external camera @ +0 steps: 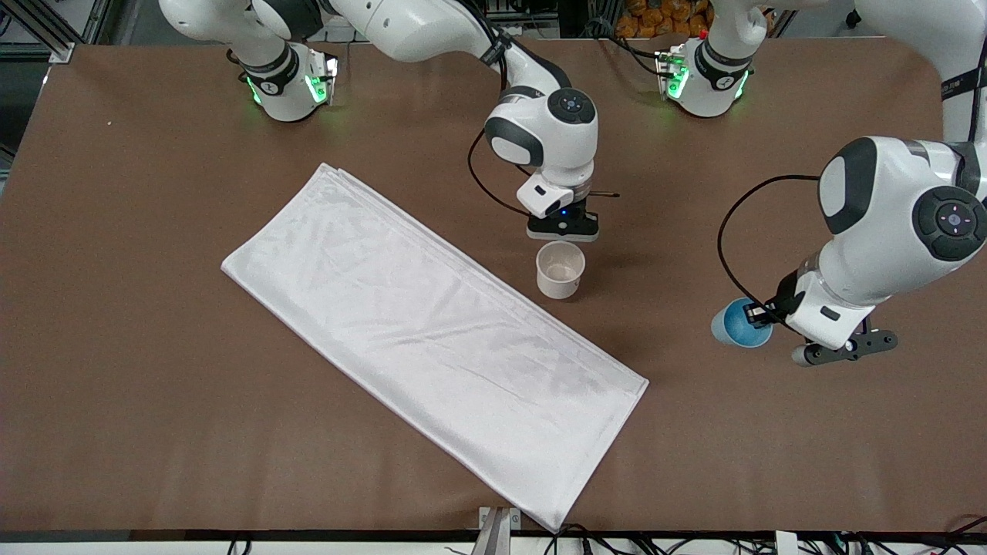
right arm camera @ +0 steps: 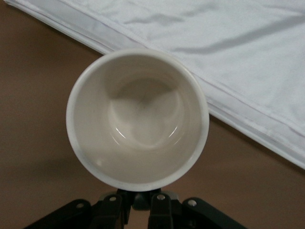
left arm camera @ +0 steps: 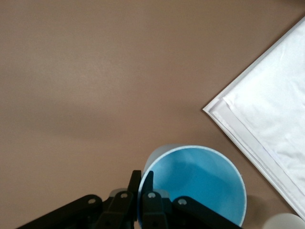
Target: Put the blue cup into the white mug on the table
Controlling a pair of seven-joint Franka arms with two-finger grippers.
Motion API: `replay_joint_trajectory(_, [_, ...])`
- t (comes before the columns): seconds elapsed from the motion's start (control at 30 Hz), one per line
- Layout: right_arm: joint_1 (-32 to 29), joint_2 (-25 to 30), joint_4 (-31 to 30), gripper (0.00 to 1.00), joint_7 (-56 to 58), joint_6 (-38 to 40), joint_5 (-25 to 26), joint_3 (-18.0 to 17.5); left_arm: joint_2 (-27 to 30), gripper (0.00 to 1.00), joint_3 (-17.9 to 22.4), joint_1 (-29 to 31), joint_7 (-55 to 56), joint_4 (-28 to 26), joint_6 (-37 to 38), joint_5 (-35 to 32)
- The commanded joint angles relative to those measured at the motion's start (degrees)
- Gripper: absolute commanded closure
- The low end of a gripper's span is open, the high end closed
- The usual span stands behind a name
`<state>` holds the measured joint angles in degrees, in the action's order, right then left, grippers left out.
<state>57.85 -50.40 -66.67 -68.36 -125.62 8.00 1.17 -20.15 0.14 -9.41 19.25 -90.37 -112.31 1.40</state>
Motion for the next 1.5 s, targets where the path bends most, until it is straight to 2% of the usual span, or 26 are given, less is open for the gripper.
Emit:
replay_joint_trajectory(0.0, [0.77, -2.42, 3.21, 1.0, -2.48, 0.12, 0.96, 0.32, -0.42, 1.0, 0.04, -0.17, 0.26, 0.11, -0.36, 1.06])
replay_joint_trajectory(0.5, [2.09, -4.0, 3.56, 1.0, -4.24, -1.64, 0.88, 0.32, -1.12, 1.0, -0.14, -0.69, 0.52, -0.33, -0.28, 1.15])
replay_joint_trajectory(0.53, [2.09, -4.09, 3.47, 0.97, -4.24, -1.64, 0.88, 0.24, -1.12, 1.0, -0.14, -0.96, 0.52, -0.33, -0.28, 1.15])
replay_joint_trajectory(0.57, [2.09, -4.18, 3.47, 0.87, -4.33, -1.64, 0.88, 0.32, -1.21, 1.0, -0.14, -1.22, 0.7, -0.33, -0.28, 1.15])
replay_joint_trajectory(0.6, [2.18, -4.35, 3.47, 0.72, -4.33, -1.56, 0.88, 0.32, -1.21, 1.0, -0.14, -1.31, 1.05, -0.33, -0.28, 1.15])
replay_joint_trajectory(0.67, [2.18, -4.35, 3.47, 0.3, -4.33, -1.55, 0.97, 0.32, -1.3, 1.0, -0.14, -1.4, 1.75, -0.33, -0.28, 1.15])
replay_joint_trajectory(0.7, [2.35, -4.27, 3.39, 0.0, -4.33, -1.47, 1.14, 0.41, -1.38, 1.0, -0.14, -1.49, 2.02, -0.33, -0.28, 1.15])
replay_joint_trajectory(0.9, [1.74, -2.25, 3.39, 0.0, -3.89, 0.11, 1.23, 0.15, -1.56, 1.0, -0.14, -2.01, 2.19, -0.33, -0.28, 1.15])
replay_joint_trajectory(1.17, [-0.98, 3.46, 3.39, 0.0, -2.75, 9.16, 0.44, -0.47, -2.26, 1.0, -0.14, -5.08, 6.76, -0.16, -0.1, 1.06])
replay_joint_trajectory(1.27, [-1.95, 6.45, 3.39, 0.0, 1.36, 12.93, -0.26, -0.47, -2.79, 1.0, -0.14, -7.02, 9.13, -0.25, -0.1, 1.06])
replay_joint_trajectory(1.4, [-3.97, 11.63, 3.12, 0.0, 9.01, 18.91, -4.74, -0.03, -3.23, 1.0, -0.05, -9.39, 12.99, -0.07, -0.1, 0.62])
replay_joint_trajectory(1.47, [-5.11, 14.27, 2.86, 0.0, 11.83, 21.72, -5.19, 0.06, -3.58, 1.0, -0.05, -10.36, 14.84, 0.1, -0.1, 0.53])
